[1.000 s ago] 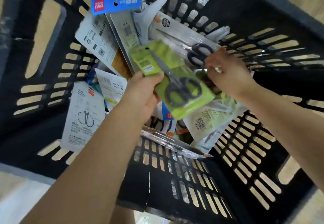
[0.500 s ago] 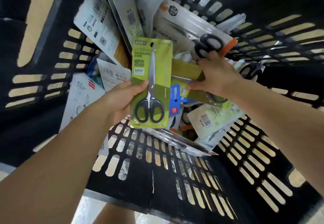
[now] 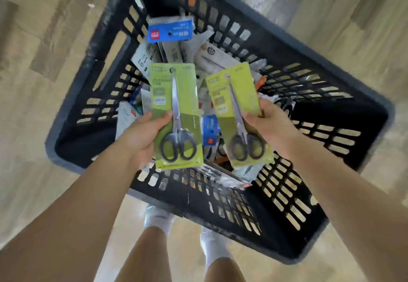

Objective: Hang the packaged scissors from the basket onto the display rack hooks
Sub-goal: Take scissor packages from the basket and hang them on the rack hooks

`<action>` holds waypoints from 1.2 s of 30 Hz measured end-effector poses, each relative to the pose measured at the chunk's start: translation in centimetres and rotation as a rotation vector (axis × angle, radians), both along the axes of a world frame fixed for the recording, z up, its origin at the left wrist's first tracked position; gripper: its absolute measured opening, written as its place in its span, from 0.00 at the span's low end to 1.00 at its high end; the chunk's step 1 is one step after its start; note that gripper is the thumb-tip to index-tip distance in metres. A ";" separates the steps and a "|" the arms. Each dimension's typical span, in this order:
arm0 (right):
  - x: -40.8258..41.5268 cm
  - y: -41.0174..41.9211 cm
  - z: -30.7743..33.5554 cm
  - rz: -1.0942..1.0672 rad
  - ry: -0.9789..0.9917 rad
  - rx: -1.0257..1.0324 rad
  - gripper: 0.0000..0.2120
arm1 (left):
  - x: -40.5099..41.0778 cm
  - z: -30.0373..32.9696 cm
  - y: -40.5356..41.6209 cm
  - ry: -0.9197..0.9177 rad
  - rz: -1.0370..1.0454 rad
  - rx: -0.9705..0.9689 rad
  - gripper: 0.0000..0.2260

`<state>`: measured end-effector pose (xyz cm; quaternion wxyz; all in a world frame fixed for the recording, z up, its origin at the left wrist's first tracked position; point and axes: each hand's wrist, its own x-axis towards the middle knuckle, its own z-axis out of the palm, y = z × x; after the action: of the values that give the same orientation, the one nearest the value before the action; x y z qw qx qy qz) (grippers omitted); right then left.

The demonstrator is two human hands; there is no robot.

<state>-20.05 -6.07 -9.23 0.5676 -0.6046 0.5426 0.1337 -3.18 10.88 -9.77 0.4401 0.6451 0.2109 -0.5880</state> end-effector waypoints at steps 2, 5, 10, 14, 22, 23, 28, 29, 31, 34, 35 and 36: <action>-0.1 0.4 4.1 -0.141 -0.047 0.084 0.06 | -0.2 3.3 0.4 -0.017 0.025 -0.030 0.11; 0.2 0.7 11.2 -0.262 -0.135 0.219 0.10 | -0.5 9.8 0.8 -0.025 0.031 -0.088 0.11; 3.1 1.0 27.5 -0.286 -0.307 0.200 0.20 | 1.0 24.9 -0.1 -0.154 0.103 -0.247 0.09; 6.2 1.3 42.3 -0.247 -0.451 0.102 0.07 | 2.4 40.0 -0.5 -0.320 0.124 -0.340 0.14; 13.4 6.8 65.0 -0.069 -0.794 -0.050 0.07 | 5.3 64.9 5.6 -0.672 0.318 -0.479 0.10; 14.2 7.9 67.3 -0.025 -0.824 -0.057 0.08 | 5.5 67.0 6.9 -0.706 0.351 -0.480 0.10; 17.6 13.1 75.8 0.137 -0.951 -0.098 0.07 | 6.7 74.6 13.1 -0.796 0.526 -0.510 0.11; 18.2 14.0 77.1 0.158 -0.975 -0.082 0.07 | 6.8 75.8 14.4 -0.816 0.559 -0.511 0.11; 19.1 15.9 79.6 0.223 -1.022 -0.072 0.08 | 7.0 77.7 16.8 -0.866 0.607 -0.516 0.09; 20.2 18.8 82.6 0.322 -1.094 -0.091 0.06 | 6.9 79.9 20.3 -0.926 0.675 -0.521 0.09; 20.6 19.8 83.3 0.359 -1.118 -0.084 0.05 | 6.8 80.5 21.4 -0.937 0.705 -0.526 0.09; 20.9 20.8 83.9 0.396 -1.131 -0.071 0.06 | 6.7 81.1 22.5 -0.954 0.739 -0.523 0.09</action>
<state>0.84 14.76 74.65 0.7118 -0.6904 0.0375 -0.1236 3.48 33.42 71.37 0.8005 0.5919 0.0506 -0.0794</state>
